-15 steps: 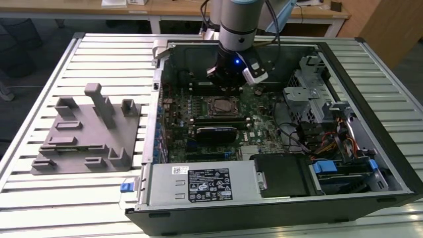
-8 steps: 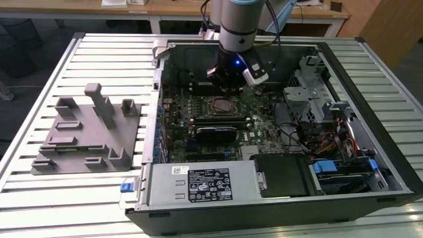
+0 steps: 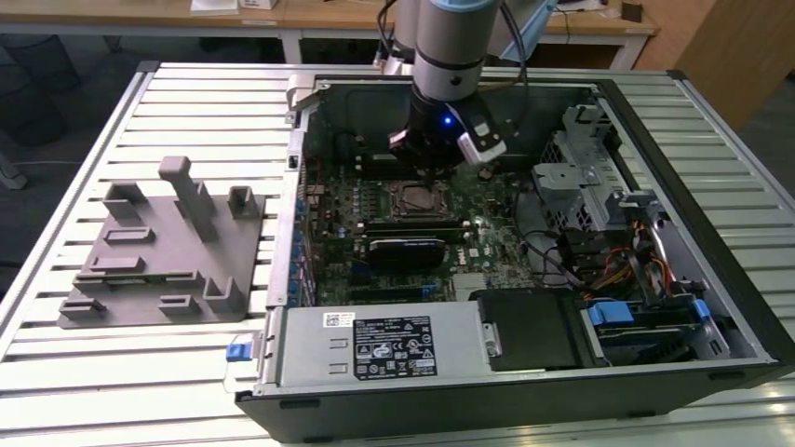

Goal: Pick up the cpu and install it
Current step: 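Install the second cpu locking lever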

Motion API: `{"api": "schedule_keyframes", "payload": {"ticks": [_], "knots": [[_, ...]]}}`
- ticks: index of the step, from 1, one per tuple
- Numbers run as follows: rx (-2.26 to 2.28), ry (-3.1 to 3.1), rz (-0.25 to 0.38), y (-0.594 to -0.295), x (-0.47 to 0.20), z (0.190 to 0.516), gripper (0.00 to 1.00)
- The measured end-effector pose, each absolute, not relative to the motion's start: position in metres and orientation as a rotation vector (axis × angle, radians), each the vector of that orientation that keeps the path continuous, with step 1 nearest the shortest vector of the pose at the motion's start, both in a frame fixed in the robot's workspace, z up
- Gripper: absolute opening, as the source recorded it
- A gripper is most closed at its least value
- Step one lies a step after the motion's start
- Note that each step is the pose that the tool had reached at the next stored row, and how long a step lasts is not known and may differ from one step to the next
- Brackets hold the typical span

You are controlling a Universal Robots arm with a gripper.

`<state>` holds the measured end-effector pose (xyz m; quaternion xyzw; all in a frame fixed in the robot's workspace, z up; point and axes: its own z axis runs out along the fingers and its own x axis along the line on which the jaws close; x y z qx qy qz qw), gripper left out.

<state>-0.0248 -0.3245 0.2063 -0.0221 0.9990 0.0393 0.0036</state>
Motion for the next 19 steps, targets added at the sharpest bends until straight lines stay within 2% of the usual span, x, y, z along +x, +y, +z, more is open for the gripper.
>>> {"api": "schedule_keyframes", "payload": {"ticks": [19], "knots": [[-0.069, 3.131, 0.123, -0.3323, -0.0245, 0.2145, 0.11]]}}
